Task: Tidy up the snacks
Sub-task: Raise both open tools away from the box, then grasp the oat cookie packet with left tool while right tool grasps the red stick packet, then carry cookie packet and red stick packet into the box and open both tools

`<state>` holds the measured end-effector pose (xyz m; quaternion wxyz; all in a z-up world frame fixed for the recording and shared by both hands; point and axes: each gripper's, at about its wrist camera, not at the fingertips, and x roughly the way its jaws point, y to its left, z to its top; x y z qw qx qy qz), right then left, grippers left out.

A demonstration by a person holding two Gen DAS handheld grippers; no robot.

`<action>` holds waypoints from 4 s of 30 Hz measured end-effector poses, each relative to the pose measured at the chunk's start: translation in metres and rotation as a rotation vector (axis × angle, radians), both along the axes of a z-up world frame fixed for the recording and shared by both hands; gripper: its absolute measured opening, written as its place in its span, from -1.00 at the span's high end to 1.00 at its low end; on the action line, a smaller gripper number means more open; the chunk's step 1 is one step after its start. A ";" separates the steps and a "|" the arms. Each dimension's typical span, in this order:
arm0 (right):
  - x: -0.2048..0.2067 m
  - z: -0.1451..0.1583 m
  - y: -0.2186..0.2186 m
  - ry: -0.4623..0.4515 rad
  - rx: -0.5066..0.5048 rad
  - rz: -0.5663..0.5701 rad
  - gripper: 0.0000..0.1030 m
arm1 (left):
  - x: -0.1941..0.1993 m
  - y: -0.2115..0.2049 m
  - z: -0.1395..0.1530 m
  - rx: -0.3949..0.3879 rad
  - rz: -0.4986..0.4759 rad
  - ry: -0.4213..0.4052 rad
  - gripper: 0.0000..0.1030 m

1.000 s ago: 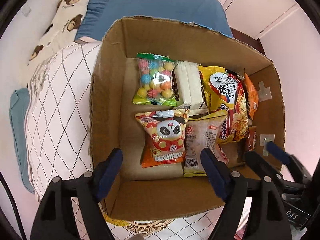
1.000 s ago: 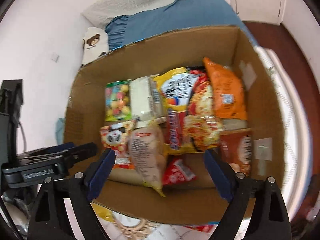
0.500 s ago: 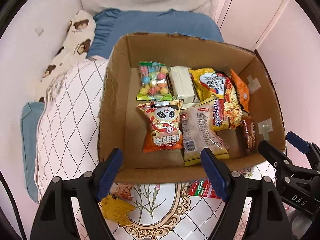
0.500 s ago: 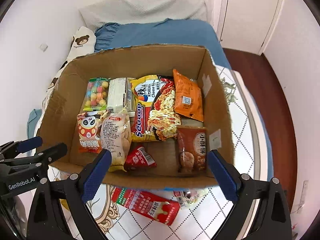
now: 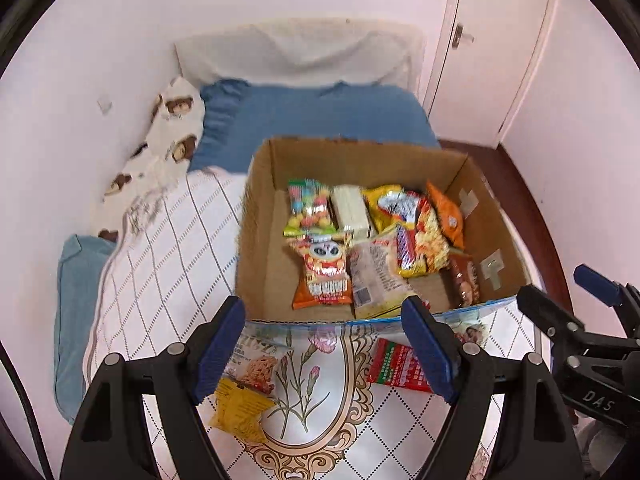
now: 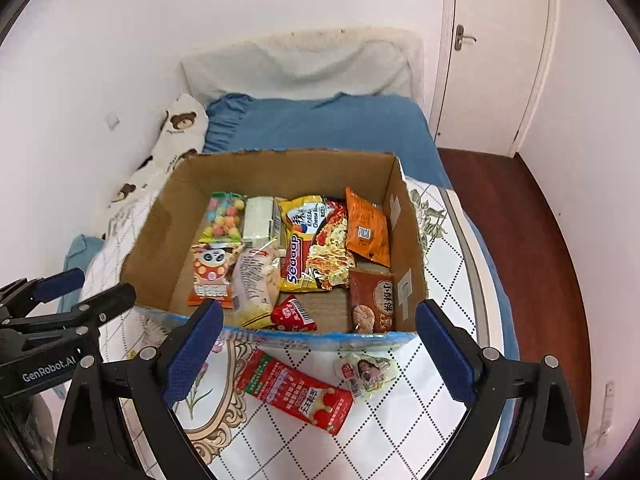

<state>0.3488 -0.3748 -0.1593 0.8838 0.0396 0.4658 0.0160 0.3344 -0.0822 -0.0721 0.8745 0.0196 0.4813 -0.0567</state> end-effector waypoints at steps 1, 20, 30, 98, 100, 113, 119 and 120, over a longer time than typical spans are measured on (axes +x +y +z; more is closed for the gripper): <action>-0.003 0.002 0.000 -0.006 -0.001 0.000 -0.92 | -0.004 0.000 0.004 -0.002 0.001 -0.013 -0.55; -0.075 0.050 -0.008 -0.115 0.063 -0.002 -0.92 | -0.065 0.006 0.033 -0.029 0.000 -0.118 -0.81; -0.023 -0.081 0.013 0.199 0.048 0.205 -0.96 | -0.051 0.052 -0.066 0.018 0.136 0.095 -1.00; -0.125 -0.226 0.012 0.499 0.089 0.030 -0.16 | -0.085 0.002 -0.240 -0.117 -0.003 0.578 0.00; -0.125 -0.225 0.023 0.472 0.026 0.068 -0.13 | -0.093 -0.014 -0.232 -0.121 -0.005 0.564 0.01; -0.109 -0.155 0.005 0.316 0.234 0.028 -0.04 | -0.064 -0.012 -0.111 -0.270 -0.041 0.389 0.01; -0.068 -0.078 -0.007 0.151 0.356 0.013 -0.04 | -0.010 -0.012 -0.031 -0.303 -0.081 0.281 0.01; -0.063 -0.068 -0.012 0.134 0.360 0.015 -0.04 | 0.001 -0.011 -0.021 -0.301 -0.080 0.268 0.01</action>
